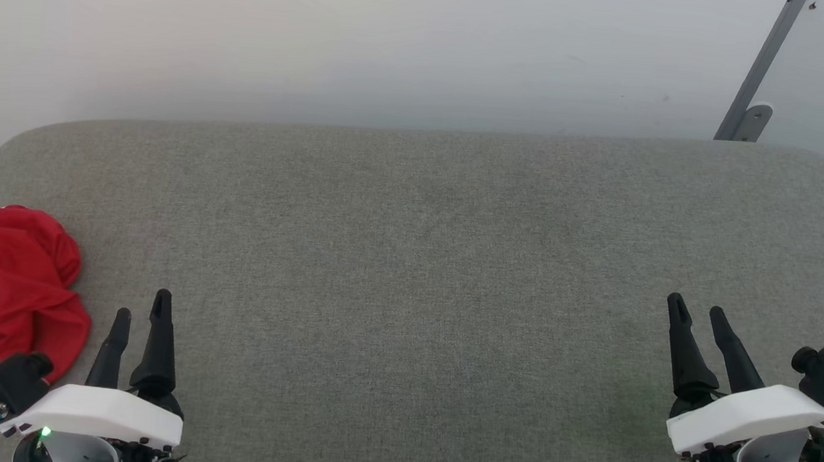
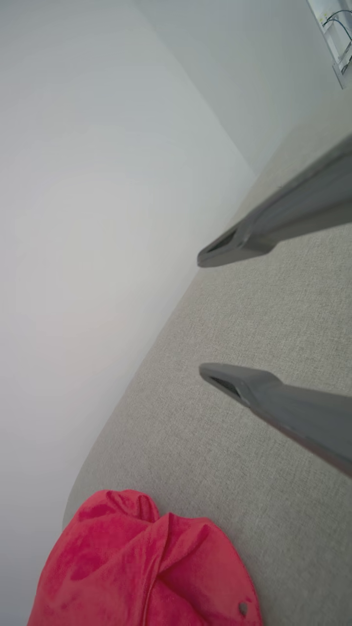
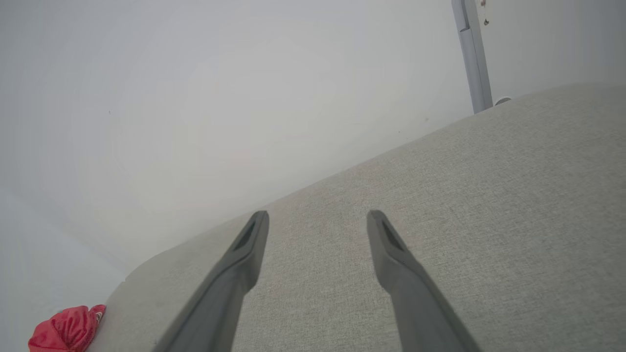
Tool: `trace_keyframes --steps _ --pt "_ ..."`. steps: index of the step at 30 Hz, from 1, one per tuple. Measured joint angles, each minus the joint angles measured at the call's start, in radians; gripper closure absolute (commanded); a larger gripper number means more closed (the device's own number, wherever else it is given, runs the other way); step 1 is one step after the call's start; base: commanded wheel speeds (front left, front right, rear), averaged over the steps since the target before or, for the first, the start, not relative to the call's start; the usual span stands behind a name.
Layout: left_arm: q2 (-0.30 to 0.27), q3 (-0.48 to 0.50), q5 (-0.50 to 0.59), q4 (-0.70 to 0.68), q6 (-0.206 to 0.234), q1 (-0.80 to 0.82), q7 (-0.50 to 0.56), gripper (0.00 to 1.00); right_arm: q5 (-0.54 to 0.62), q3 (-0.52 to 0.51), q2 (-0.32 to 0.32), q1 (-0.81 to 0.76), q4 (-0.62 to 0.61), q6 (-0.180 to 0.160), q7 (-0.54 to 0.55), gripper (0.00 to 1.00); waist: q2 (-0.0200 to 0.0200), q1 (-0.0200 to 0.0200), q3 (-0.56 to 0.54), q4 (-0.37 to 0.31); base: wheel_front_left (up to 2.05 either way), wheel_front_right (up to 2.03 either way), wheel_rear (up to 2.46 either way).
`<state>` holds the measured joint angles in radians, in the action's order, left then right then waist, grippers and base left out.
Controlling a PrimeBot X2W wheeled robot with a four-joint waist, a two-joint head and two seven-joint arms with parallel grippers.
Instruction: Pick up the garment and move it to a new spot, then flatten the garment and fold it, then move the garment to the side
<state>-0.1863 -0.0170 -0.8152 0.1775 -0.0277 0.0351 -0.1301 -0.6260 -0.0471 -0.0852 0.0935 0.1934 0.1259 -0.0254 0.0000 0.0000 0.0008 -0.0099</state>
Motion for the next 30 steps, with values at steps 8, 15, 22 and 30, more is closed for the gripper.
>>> trace_keyframes --steps 8,15,22,30 --pt "-0.006 -0.01 0.077 -0.009 0.0 -0.003 -0.021 0.0 0.088 -0.003 -0.001 0.0 -0.012 0.0 -0.01 0.0 0.0 0.0001 -0.001 -0.001 0.0 0.0 0.0" --pt "-0.017 -0.018 0.148 -0.018 0.0 -0.006 -0.039 0.0 0.173 -0.003 -0.002 0.004 -0.023 0.0 -0.025 0.0 0.0 0.0001 -0.001 -0.002 0.0 0.0 0.0" --pt "-0.027 -0.026 0.202 -0.026 0.0 -0.016 -0.057 0.0 0.242 -0.001 -0.002 0.005 -0.032 0.0 -0.038 0.0 0.0 0.0001 -0.002 -0.003 0.0 0.0 0.0" --pt "-0.038 -0.032 0.265 -0.035 0.0 -0.018 -0.073 0.0 0.315 0.003 -0.007 0.011 -0.036 0.001 -0.052 0.0 0.0 0.0001 -0.002 -0.005 0.0 0.0 0.0"
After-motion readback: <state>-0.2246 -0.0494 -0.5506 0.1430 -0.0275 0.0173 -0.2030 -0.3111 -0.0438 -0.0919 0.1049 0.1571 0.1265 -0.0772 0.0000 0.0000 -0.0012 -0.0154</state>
